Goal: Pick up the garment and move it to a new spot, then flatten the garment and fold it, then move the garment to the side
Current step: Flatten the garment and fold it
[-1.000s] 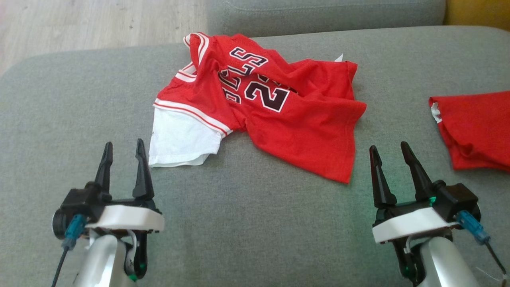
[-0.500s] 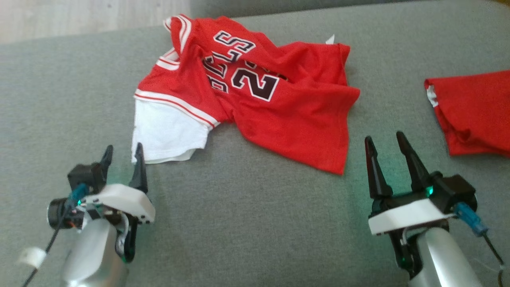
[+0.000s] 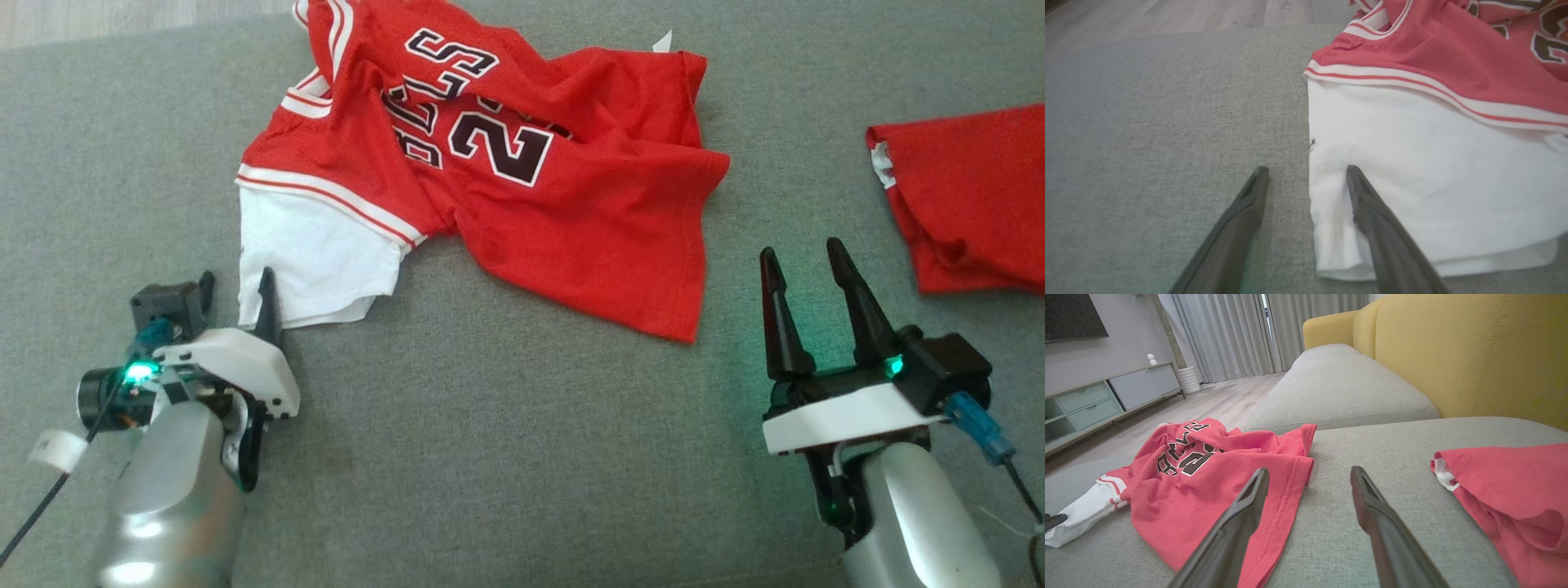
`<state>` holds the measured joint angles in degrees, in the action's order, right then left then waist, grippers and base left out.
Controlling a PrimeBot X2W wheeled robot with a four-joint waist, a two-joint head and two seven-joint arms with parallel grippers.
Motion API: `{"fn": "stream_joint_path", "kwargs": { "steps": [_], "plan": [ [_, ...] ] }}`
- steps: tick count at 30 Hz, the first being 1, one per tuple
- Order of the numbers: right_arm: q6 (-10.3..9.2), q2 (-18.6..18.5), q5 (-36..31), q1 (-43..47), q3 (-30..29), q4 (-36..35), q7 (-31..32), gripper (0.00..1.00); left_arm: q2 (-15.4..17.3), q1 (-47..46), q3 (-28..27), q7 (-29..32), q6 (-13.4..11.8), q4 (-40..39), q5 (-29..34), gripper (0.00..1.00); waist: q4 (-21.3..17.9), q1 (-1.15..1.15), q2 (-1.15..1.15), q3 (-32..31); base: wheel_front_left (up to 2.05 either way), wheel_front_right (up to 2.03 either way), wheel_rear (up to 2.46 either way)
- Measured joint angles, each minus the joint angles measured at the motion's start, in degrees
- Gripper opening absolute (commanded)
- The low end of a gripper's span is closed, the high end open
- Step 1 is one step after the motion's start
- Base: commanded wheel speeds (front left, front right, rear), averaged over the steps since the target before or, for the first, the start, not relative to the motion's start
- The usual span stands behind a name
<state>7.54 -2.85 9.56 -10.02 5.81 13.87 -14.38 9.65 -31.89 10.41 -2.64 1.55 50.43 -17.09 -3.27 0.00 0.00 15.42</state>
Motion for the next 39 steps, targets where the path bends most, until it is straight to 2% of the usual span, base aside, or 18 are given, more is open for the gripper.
{"fn": "stream_joint_path", "kwargs": {
  "steps": [11,12,13,14,18,26,30,36,39],
  "plan": [
    [0.0,0.0,0.0,0.0,-0.5,0.2,0.0,1.0,-0.6,-0.7,3.0,1.4,2.7,3.0,0.0,1.0,0.4,-0.01,0.0,-1.6,0.0,0.0,0.0],
    [0.0,0.0,0.0,0.0,-0.5,0.2,0.0,1.0,-0.6,-0.8,3.2,1.5,3.2,3.1,-0.1,0.43,0.4,-0.01,0.0,-1.7,0.0,0.0,0.0],
    [0.0,0.0,0.0,0.0,-0.5,0.2,0.0,1.0,-0.7,-0.7,3.3,1.5,3.6,3.1,-0.1,0.08,0.5,-0.01,0.0,-1.7,0.0,0.0,0.0],
    [0.0,0.0,0.0,0.0,-0.5,0.2,0.0,1.0,-0.7,-0.7,3.3,1.5,3.6,3.1,-0.1,0.0,0.5,-0.01,0.0,-1.7,0.0,0.0,0.0],
    [0.0,0.0,0.0,0.0,-0.5,0.2,0.0,1.0,-1.4,-0.6,3.5,-0.3,3.9,3.1,-1.3,0.0,0.6,0.0,0.0,-2.1,0.0,0.0,0.0],
    [0.0,0.0,-0.1,0.1,0.0,1.9,0.0,1.0,-1.6,1.3,1.3,-9.9,3.9,-1.8,-3.7,0.0,1.0,0.0,0.0,-3.7,0.0,0.0,0.0],
    [0.0,0.0,0.0,0.3,3.3,5.1,0.1,1.0,-1.4,2.4,0.1,-11.1,3.4,-5.5,-4.1,0.0,1.0,0.0,0.0,-4.8,0.0,0.0,0.0],
    [0.0,0.1,0.6,0.8,4.5,9.8,4.4,1.0,-1.4,6.4,-1.2,-11.6,2.4,-10.0,-4.1,0.0,1.0,-0.01,0.0,-6.0,0.0,0.0,0.0],
    [0.0,0.0,3.0,1.4,5.4,11.8,6.8,1.0,-1.5,7.8,-2.1,-11.6,1.7,-13.3,-4.1,0.0,1.4,-0.01,0.0,-6.5,0.0,0.0,0.0]
  ]
}}
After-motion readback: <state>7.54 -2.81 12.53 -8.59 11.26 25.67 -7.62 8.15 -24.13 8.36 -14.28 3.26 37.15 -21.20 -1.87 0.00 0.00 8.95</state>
